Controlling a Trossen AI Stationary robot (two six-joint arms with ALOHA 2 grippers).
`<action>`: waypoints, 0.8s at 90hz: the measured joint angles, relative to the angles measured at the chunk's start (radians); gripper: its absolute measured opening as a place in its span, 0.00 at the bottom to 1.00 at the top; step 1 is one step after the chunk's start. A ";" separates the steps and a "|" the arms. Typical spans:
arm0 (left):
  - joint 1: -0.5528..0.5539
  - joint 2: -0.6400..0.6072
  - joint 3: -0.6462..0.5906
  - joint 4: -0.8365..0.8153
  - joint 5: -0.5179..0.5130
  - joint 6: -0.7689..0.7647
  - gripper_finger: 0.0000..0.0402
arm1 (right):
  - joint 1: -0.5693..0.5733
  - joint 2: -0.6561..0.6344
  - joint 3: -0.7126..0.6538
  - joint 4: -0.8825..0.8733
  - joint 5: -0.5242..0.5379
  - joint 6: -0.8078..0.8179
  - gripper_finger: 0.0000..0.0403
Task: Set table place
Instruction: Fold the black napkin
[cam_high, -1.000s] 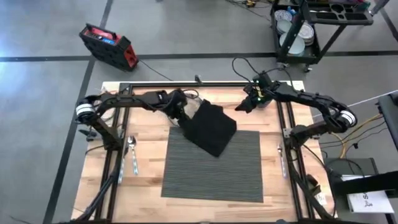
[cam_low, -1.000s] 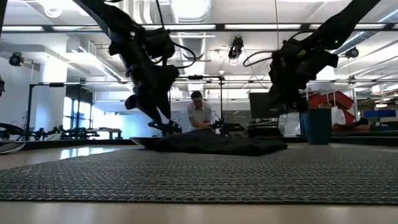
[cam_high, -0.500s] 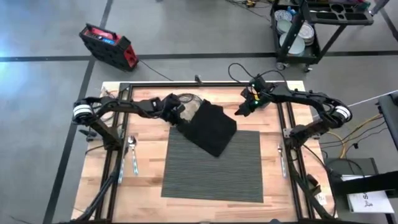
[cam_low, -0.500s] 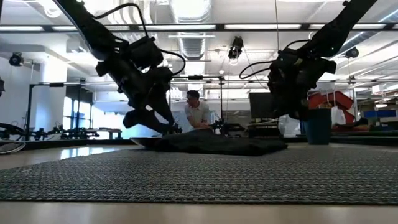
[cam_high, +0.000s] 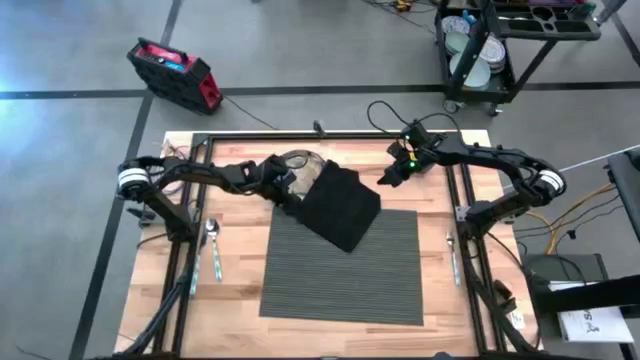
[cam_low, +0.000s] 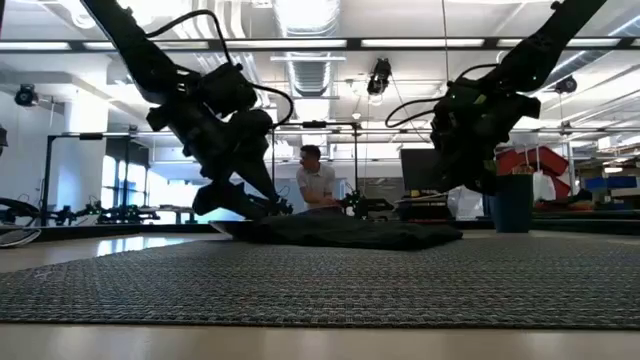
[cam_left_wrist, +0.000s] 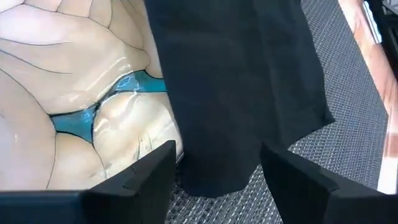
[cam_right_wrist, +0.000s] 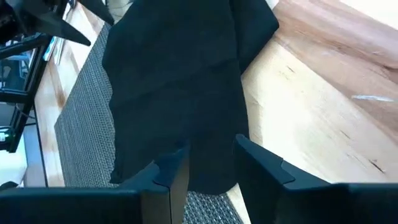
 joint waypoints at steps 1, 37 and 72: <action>-0.001 0.000 0.000 0.001 0.000 -0.001 0.54 | 0.000 0.000 0.000 0.000 0.000 0.000 0.26; -0.051 0.033 0.001 0.029 -0.009 -0.044 0.50 | 0.000 0.000 0.000 -0.001 -0.001 -0.003 0.19; -0.073 0.040 -0.001 0.155 -0.079 -0.106 0.26 | 0.000 0.000 0.000 0.003 0.000 -0.011 0.14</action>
